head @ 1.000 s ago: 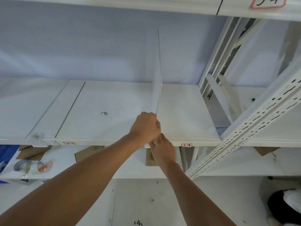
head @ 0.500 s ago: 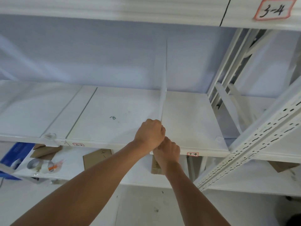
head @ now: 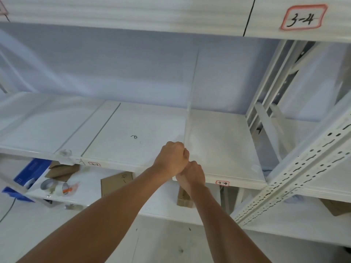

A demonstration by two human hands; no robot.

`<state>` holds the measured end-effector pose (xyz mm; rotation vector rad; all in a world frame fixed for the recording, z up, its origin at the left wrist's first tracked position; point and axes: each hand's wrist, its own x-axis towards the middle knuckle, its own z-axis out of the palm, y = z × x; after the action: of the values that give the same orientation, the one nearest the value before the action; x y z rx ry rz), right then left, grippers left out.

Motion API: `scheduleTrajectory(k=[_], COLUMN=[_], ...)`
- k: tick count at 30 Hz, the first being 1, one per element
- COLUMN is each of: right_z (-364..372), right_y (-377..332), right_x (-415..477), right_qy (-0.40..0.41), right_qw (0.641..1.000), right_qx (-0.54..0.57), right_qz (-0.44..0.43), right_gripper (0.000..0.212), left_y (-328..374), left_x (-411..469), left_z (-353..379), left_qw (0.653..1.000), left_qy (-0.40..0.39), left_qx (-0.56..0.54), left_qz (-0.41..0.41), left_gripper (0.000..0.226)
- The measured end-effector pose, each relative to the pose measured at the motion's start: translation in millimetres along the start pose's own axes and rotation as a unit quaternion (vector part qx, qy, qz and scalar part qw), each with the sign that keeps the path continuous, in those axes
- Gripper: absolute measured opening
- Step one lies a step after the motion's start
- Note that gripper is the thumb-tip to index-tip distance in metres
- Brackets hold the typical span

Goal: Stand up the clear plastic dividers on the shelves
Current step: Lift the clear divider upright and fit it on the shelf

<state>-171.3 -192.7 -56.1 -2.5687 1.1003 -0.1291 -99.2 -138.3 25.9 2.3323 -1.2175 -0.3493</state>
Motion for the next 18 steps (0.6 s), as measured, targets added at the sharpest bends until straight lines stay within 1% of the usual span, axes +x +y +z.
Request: scheduleTrajectory(k=[3,6,10,13,18], right_z=[6.3,16.3,23.9,21.6,24.7], right_y=[6.5,14.7,22.0,30.2,29.2], right_x=[-2.6,-12.3,-22.0,-25.6,-19.5], right_qy=[0.002,0.037,0.048,0.078,0.060], right_qw=[1.000,0.998,0.996,0.994,0.997], right_qx=[-0.009,0.044,0.071,0.077,0.049], right_qz=[-0.008,-0.009,-0.002,-0.002,-0.015], right_gripper=[0.023,0.032,0.031,0.030,0.041], left_y=[-0.6,-2.4,-4.6,-4.2,-6.4], left_x=[0.7,1.7,5.0,8.0,12.3], left_z=[-1.2,-4.6,-10.1,-15.3,-19.4], left_qw=[1.000,1.000,0.999,0.996,0.993], left_qy=[-0.008,-0.023,-0.049,-0.072,-0.106], left_qx=[-0.007,-0.009,0.015,0.034,0.026], left_qz=[0.005,-0.003,0.012,0.034,0.045], left_gripper=[0.042,0.039,0.039,0.041,0.043])
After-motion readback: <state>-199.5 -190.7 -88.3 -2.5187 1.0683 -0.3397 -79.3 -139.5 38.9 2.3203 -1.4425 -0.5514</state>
